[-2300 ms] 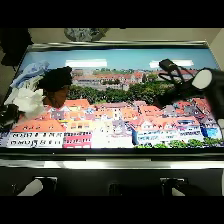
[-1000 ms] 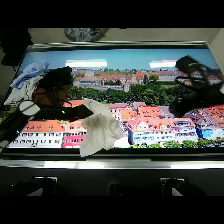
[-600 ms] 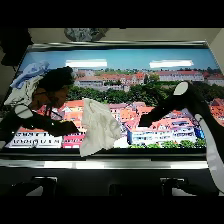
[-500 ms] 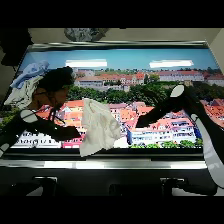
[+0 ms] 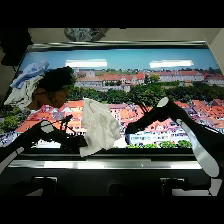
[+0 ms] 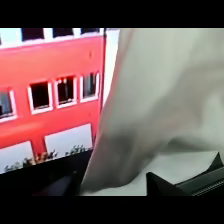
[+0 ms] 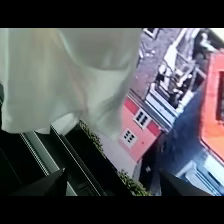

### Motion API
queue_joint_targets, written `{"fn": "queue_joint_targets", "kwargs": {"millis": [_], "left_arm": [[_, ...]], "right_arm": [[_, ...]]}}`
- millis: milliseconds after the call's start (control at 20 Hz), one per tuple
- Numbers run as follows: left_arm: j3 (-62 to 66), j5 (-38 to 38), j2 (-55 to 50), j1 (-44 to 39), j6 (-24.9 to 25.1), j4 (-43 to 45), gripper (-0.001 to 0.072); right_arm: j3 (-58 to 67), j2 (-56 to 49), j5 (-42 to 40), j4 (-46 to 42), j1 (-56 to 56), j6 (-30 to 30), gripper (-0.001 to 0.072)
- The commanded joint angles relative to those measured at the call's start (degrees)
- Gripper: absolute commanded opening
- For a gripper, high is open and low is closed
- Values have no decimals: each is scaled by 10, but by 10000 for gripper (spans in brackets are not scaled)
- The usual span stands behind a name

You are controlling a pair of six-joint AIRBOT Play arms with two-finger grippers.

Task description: Fold the shirts.

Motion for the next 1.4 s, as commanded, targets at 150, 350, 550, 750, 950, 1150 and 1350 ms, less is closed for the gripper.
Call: {"fn": "queue_joint_targets", "kwargs": {"millis": [150, 350, 550, 750, 950, 1150, 1350], "left_arm": [[-2, 36, -13, -10, -19, 1, 32], [-2, 37, -2, -10, -14, 2, 31], [16, 32, 35, 1, -2, 47, 30], [141, 13, 124, 76, -2, 152, 30], [352, 13, 201, 208, -7, 162, 30], [544, 13, 242, 283, -10, 161, 30], [598, 10, 282, 291, -10, 163, 30]], "right_arm": [[-6, -38, -87, 74, 86, -7, 663], [-6, -38, -165, 77, 113, 32, 298], [9, -17, -140, 5, 111, 21, 43], [113, 94, -94, -345, 111, 69, 44], [262, 224, -92, -686, 111, 154, 46], [330, 346, -92, -744, 112, 170, 44], [329, 440, -14, -749, 112, 170, 44]]}}
